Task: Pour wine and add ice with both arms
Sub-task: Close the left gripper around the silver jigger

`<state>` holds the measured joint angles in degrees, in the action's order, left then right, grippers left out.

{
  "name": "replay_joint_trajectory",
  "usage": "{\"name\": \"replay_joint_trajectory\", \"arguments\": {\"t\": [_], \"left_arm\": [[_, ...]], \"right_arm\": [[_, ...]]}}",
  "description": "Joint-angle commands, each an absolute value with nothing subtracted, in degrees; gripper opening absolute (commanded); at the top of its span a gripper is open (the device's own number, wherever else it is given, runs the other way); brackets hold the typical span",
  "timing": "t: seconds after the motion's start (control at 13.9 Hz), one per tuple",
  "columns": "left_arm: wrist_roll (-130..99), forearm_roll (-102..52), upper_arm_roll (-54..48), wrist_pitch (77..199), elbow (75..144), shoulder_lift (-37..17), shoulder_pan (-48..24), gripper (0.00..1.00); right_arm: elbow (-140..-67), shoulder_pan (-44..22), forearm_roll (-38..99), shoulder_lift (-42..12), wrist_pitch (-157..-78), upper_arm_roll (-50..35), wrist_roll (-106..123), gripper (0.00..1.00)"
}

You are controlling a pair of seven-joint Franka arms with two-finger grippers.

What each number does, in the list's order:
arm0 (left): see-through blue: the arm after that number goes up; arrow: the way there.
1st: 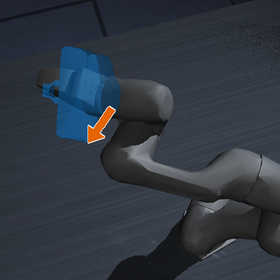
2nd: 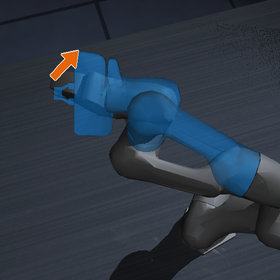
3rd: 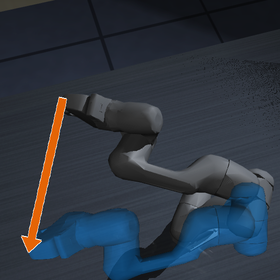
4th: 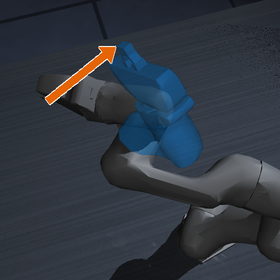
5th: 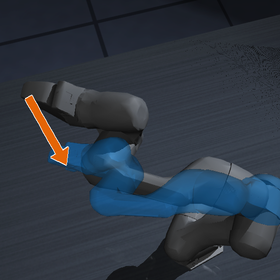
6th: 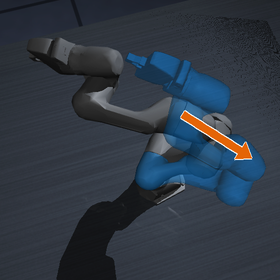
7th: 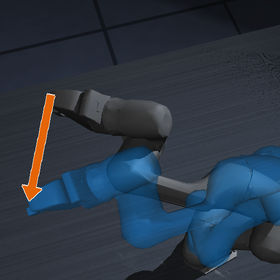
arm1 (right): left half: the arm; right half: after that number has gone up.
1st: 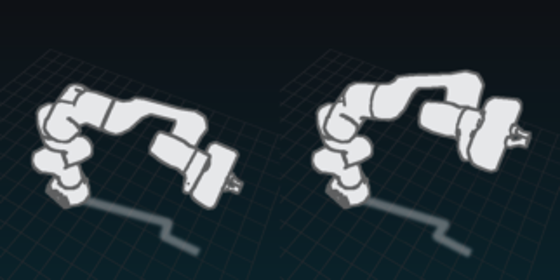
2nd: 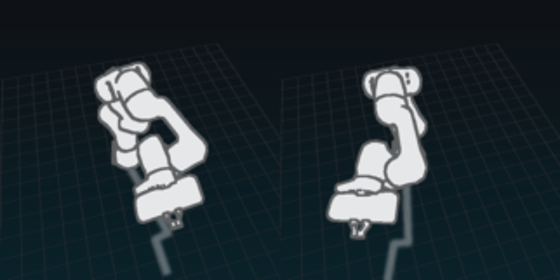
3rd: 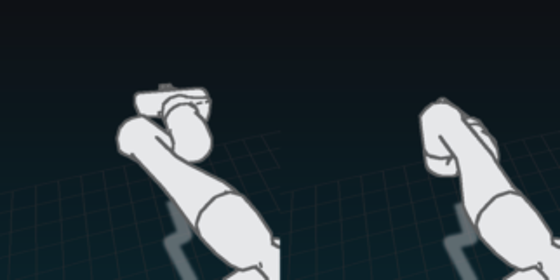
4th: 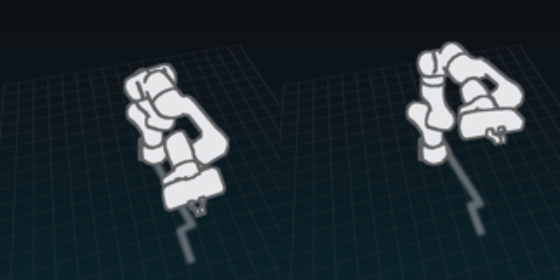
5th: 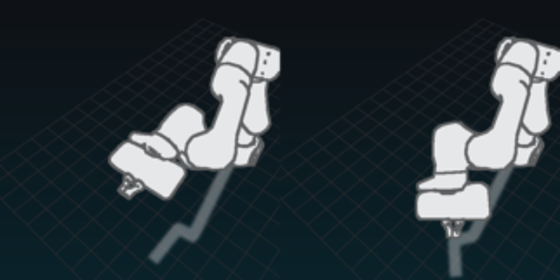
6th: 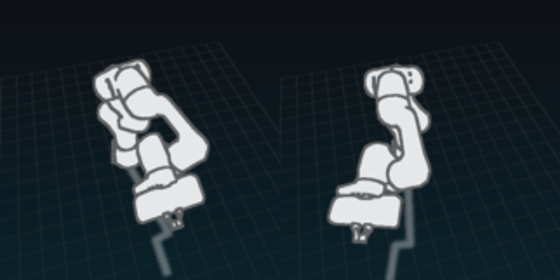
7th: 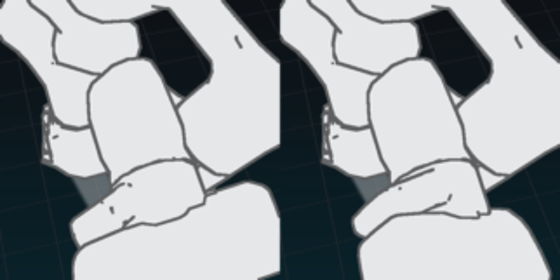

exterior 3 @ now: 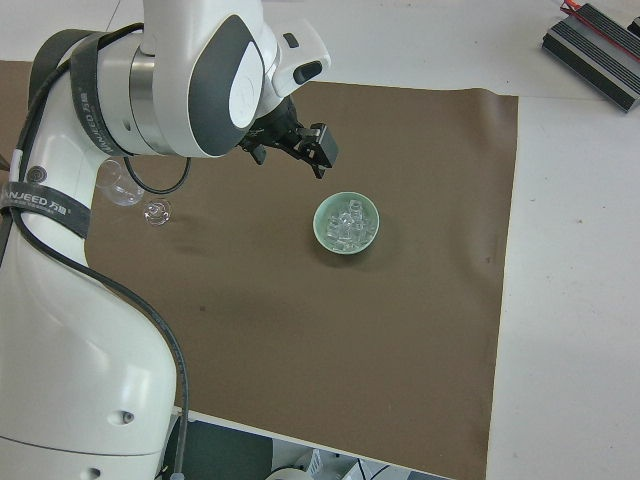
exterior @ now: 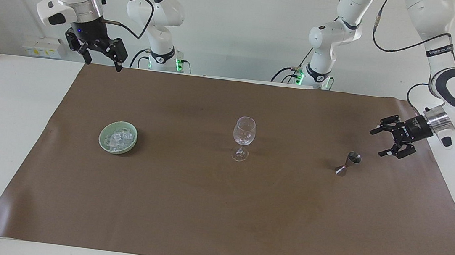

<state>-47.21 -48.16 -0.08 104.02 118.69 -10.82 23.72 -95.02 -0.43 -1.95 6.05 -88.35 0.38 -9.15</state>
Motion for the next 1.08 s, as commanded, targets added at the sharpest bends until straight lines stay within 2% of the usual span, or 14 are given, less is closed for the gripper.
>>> {"name": "replay_joint_trajectory", "arguments": {"t": [0.0,0.22,0.79,1.0], "left_arm": [[-45.3,-52.5,-0.6,105.5,120.8,-11.8,24.4,1.00],[-45.2,-56.4,-0.6,105.7,122.0,-14.3,25.0,1.00],[-42.7,-62.2,-0.6,105.6,121.8,-16.7,24.5,1.00],[-37.4,-66.8,-0.6,103.4,121.6,-22.0,25.5,1.00]], "right_arm": [[-96.4,-0.4,-1.0,7.4,-88.2,0.5,-7.4,1.00],[-96.4,-0.4,-1.0,7.4,-88.2,0.5,-7.4,1.00],[-96.4,-0.4,-1.0,7.4,-88.2,0.5,-7.4,1.00],[-96.4,-0.4,-1.0,7.4,-88.2,0.5,-7.4,1.00]]}}
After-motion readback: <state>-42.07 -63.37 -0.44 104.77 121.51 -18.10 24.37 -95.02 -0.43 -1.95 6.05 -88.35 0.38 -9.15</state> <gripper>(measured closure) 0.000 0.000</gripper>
